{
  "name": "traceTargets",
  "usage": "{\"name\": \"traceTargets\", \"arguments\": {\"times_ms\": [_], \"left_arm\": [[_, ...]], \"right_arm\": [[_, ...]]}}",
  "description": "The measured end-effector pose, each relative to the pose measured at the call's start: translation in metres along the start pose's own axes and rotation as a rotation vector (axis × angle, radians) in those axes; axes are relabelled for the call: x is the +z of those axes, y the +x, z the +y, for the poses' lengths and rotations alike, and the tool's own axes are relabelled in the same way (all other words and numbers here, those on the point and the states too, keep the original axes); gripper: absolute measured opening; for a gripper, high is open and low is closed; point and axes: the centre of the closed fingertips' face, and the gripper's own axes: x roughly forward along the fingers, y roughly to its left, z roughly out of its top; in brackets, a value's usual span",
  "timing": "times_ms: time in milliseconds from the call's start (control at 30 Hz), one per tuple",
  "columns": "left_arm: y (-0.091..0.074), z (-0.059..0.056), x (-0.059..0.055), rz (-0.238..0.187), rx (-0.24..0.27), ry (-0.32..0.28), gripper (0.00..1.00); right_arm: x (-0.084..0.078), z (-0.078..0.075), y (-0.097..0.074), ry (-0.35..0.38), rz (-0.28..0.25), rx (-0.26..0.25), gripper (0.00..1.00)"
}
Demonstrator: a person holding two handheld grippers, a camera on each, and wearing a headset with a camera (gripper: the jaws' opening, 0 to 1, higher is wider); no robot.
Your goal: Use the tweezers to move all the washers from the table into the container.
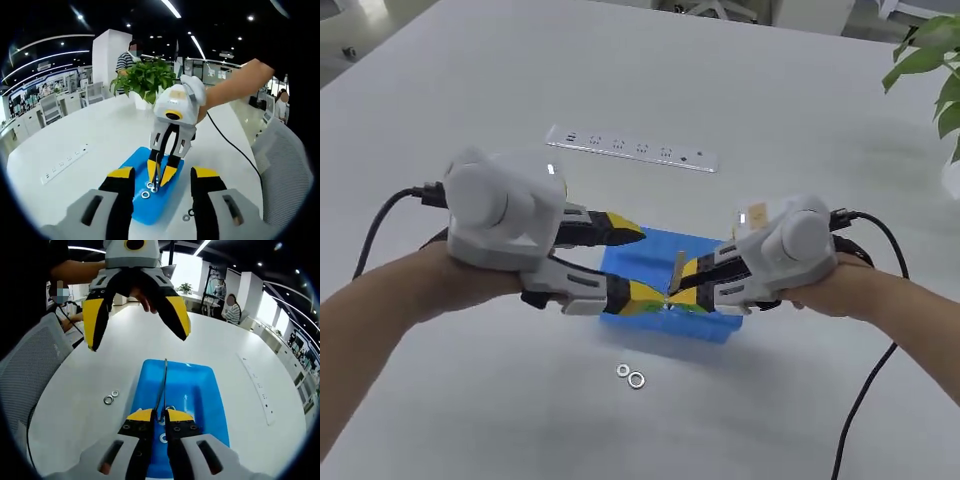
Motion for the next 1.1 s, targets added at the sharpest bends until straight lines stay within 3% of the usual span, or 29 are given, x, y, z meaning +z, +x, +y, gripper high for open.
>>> {"name": "traceTargets", "arguments": {"times_ms": [167,400,600,1100], "left_arm": [[0.008,0.006,0.005,0.003,0.006,0.025,0.31],[0.020,0.013,0.004,0.034,0.002,0.051,0.21],[0.027,0.010,0.000,0.058,-0.028,0.065,0.12],[0.031,0.005,-0.003,0.069,-0.054,0.103,0.06]], "right_arm": [[-0.001,0.001,0.001,0.002,0.004,0.004,0.10],[-0.001,0.000,0.003,0.007,0.003,0.004,0.10],[-0.001,0.000,0.003,0.005,0.003,0.003,0.10],[-0.002,0.000,0.002,-0.010,0.016,0.006,0.11]]}}
